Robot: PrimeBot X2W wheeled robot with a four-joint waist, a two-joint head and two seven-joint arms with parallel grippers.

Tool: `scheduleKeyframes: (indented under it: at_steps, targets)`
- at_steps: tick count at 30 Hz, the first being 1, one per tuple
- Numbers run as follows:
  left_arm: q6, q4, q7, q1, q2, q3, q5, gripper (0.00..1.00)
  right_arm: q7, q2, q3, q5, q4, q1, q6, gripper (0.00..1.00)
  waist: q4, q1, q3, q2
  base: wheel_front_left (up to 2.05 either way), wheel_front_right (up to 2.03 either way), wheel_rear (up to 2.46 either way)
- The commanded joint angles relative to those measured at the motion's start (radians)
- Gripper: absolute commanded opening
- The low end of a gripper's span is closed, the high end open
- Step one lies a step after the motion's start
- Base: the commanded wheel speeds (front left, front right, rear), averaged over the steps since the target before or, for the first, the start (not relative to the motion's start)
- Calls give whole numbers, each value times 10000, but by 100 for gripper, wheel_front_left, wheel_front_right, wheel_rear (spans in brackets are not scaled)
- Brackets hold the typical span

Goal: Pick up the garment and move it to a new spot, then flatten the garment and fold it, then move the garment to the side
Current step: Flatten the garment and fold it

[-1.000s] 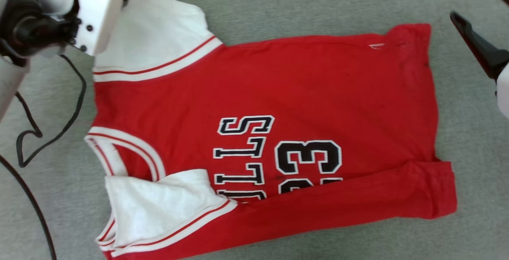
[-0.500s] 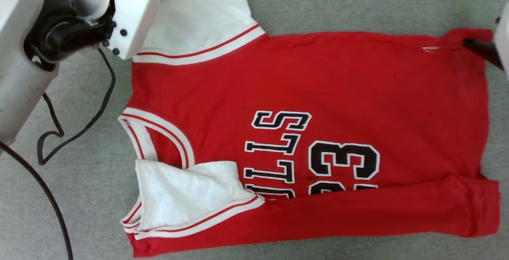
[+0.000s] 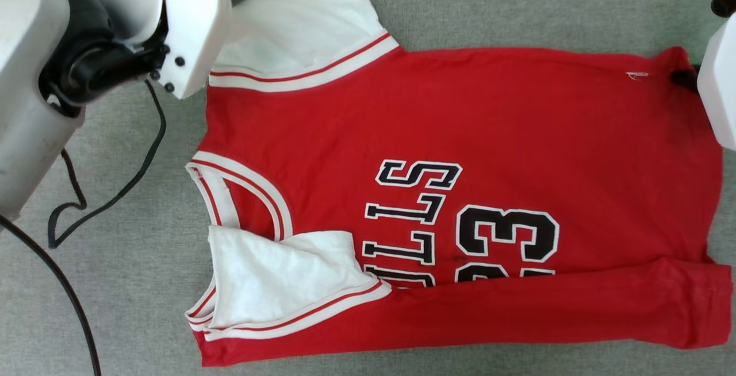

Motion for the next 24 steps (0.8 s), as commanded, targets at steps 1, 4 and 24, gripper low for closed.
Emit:
scheduleKeyframes:
  at_steps: [1,4,24]
  targets:
    - [-15,3,-62,117,32,6,-10,0,-16,30,155,-5,188,350,-10,0,-62,0,-194,0,0,0,0]
    - [-16,30,-336,415,193,-29,-99,0,-777,68,25,111,307,254,-9,0,-106,0,-669,0,0,0,0]
    - [1267,-2846,-2269,4982,2077,-551,-781,0,-3992,-685,805,918,-647,3290,-9,0,-91,0,-3342,0,0,0,0]
